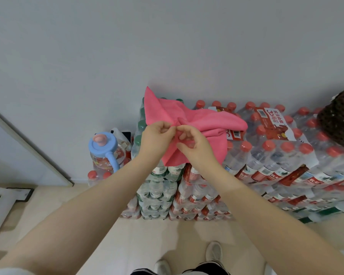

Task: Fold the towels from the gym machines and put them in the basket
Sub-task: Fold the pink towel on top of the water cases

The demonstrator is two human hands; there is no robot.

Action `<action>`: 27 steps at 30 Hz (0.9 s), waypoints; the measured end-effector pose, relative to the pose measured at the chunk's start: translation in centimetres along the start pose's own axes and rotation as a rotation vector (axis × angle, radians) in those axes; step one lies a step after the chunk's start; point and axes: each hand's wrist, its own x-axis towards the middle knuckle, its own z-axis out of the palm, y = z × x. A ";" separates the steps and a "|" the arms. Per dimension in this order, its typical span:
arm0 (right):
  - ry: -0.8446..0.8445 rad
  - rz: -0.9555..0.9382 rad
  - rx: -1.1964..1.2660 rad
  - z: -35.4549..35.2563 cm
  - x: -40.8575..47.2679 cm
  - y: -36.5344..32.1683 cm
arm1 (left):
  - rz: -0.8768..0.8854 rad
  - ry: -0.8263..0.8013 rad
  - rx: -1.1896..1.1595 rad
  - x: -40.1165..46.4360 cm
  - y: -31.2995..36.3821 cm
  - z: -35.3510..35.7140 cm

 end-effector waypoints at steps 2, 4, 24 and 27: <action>0.057 -0.046 -0.065 -0.2 -0.5 0.1 | -0.008 -0.027 -0.034 -0.6 0.5 0.0; 0.126 -0.101 -0.163 -0.5 -1.0 0.1 | -0.007 -0.055 -0.097 -1.8 0.9 0.0; 0.345 0.177 -0.378 -11.0 -14.9 2.5 | 0.114 0.110 -0.675 -15.2 5.1 3.0; 0.335 0.275 -0.418 -13.5 -18.6 3.2 | 0.036 0.239 -0.818 -17.1 5.0 2.7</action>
